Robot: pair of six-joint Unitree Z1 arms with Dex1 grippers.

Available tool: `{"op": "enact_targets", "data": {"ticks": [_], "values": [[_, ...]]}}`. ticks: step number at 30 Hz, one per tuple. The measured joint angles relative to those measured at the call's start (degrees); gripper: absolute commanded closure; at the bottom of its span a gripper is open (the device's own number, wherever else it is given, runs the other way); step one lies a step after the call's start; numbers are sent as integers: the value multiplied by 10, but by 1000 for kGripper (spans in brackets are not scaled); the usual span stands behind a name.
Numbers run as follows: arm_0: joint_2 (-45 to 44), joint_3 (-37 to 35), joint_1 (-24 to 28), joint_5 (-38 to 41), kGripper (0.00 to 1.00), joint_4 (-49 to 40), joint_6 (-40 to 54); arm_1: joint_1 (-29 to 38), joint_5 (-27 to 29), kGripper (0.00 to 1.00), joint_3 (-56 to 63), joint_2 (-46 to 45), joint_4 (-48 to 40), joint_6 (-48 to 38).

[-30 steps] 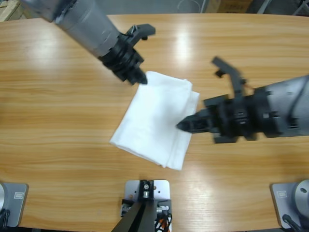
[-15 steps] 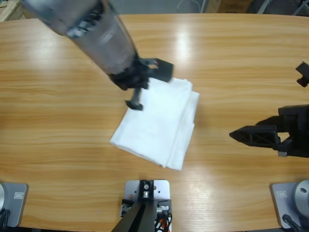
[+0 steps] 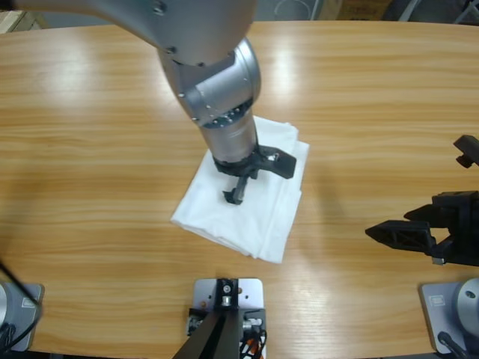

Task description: Fold clothes

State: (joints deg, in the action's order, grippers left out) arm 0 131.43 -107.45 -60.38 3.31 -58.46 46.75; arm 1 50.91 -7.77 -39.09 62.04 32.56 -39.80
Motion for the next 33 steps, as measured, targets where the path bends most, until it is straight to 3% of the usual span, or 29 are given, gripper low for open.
{"op": "enact_targets", "data": {"ticks": [7,11,17,22,27,33], "values": [[26,-24,-1,-5,13,-13,-10,0,-5,0,2,-2,0,0],[33,-43,14,-52,13,-13,-179,0,-6,0,2,-1,-3,0],[45,-70,186,-90,13,-14,-372,0,-9,0,2,11,-12,-4],[88,-165,327,-101,13,-58,-527,0,-15,0,2,45,-35,-4],[154,-310,409,-105,13,-113,-601,0,-23,0,3,76,-56,-4],[176,-358,461,-105,8,-129,-627,0,-30,0,4,90,-56,-4]]}}
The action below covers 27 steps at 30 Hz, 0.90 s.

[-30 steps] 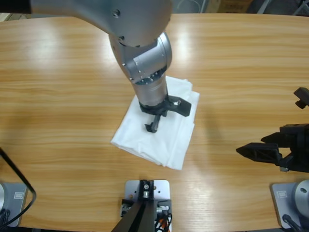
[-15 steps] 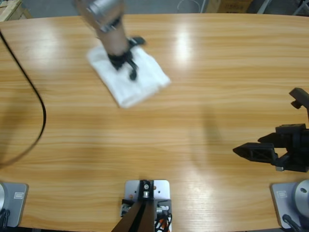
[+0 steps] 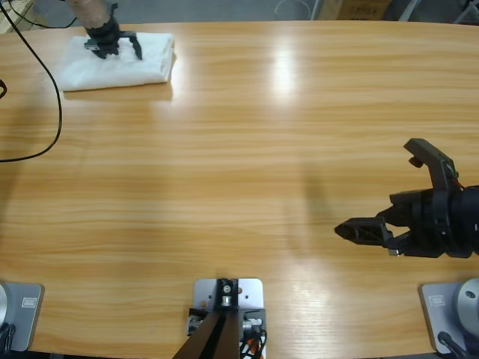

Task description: Fold clothes

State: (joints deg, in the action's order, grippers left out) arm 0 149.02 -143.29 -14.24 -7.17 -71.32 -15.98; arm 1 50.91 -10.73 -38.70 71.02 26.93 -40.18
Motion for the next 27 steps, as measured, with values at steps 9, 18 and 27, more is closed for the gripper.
{"op": "enact_targets", "data": {"ticks": [9,18,27], "values": [[-4,-41,5,0,4,-49,18,0,-2,0,7,1,0,0],[-245,162,-9,0,4,-82,33,0,1,0,2,0,10,0],[-511,675,-50,33,9,92,30,1,4,0,-61,1,110,-13]]}}
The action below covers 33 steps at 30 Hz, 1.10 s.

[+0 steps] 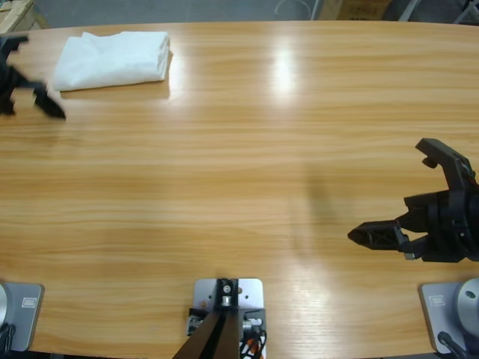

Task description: Fold clothes

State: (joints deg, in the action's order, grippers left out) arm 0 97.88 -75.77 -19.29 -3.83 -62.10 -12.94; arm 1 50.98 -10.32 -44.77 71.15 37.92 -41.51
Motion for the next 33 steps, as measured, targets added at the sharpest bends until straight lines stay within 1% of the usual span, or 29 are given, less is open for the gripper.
{"op": "enact_targets", "data": {"ticks": [1,3,5,8,11,14,16,18,20,21,23,26,33], "values": [[-29,50,-6,5,9,20,0,0,1,0,0,0,3,-4],[-77,115,-18,24,8,50,-1,0,6,0,-1,0,15,-8],[-116,138,-29,35,4,63,-1,0,19,0,-4,-4,42,-8],[-167,160,-41,43,9,70,-1,-3,55,0,-35,-17,119,16],[-231,202,-45,46,9,77,-1,-18,113,0,-64,-27,186,61],[-285,248,-51,58,4,107,-1,-43,174,2,-69,-28,205,103],[-313,258,-54,61,16,117,-1,-74,202,9,-74,-24,202,133],[-336,268,-55,62,15,127,-1,-117,217,4,-79,-12,195,170],[-344,273,-57,62,9,136,-1,-151,240,1,-92,2,188,246],[-346,274,-58,62,5,139,-1,-167,245,0,-96,5,186,275],[-351,276,-58,62,4,142,-1,-194,245,0,-97,5,176,303],[-355,277,-58,62,4,143,-1,-207,244,0,-97,5,164,319],[-355,277,-58,62,0,144,-5,-212,232,3,-96,6,140,348]]}}
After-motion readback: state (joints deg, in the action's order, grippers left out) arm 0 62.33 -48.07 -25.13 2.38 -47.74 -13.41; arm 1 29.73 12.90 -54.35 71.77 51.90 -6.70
